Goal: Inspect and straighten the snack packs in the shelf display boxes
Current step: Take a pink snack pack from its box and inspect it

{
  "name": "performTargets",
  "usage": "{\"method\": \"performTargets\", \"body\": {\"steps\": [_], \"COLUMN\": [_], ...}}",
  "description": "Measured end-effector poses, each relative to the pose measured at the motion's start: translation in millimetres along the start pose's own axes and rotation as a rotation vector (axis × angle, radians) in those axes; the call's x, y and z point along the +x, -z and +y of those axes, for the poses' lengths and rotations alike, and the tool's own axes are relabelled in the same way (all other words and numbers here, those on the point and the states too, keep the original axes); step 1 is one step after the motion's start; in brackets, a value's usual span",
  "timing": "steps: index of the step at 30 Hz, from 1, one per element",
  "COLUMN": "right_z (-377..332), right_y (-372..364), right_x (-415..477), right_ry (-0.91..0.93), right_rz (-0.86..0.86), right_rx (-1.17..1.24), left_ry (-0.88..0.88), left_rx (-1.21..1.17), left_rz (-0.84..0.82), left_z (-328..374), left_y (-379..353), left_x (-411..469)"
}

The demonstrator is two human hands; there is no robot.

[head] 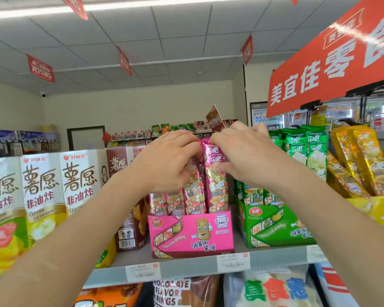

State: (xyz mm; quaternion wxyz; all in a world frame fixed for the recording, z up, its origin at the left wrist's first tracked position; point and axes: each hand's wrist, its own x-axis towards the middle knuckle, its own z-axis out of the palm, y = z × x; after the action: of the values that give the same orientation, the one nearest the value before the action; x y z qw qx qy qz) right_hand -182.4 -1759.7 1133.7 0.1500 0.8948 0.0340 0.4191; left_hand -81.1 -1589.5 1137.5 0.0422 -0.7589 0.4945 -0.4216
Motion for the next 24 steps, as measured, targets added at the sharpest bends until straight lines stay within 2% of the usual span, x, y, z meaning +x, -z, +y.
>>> {"method": "performTargets", "body": {"steps": [9, 12, 18, 24], "right_z": [-13.7, -19.0, -50.7, -75.5], "right_y": [-24.7, -34.0, -58.4, -69.0], "right_x": [-28.8, -36.8, -67.3, -72.2], "right_ry": [-0.086, -0.142, -0.175, -0.322], "right_rz": [0.163, 0.18, 0.406, 0.324], "right_rx": [-0.073, 0.034, 0.375, 0.521], "left_ry": [-0.044, -0.059, 0.037, 0.158], "left_rx": [-0.034, -0.009, -0.187, -0.343], "left_rz": [-0.092, -0.054, -0.056, -0.151], "left_z": [-2.9, -1.9, -3.7, -13.4], "left_y": [24.8, 30.4, 40.6, 47.4], "left_x": [6.4, 5.3, 2.5, 3.9]}}
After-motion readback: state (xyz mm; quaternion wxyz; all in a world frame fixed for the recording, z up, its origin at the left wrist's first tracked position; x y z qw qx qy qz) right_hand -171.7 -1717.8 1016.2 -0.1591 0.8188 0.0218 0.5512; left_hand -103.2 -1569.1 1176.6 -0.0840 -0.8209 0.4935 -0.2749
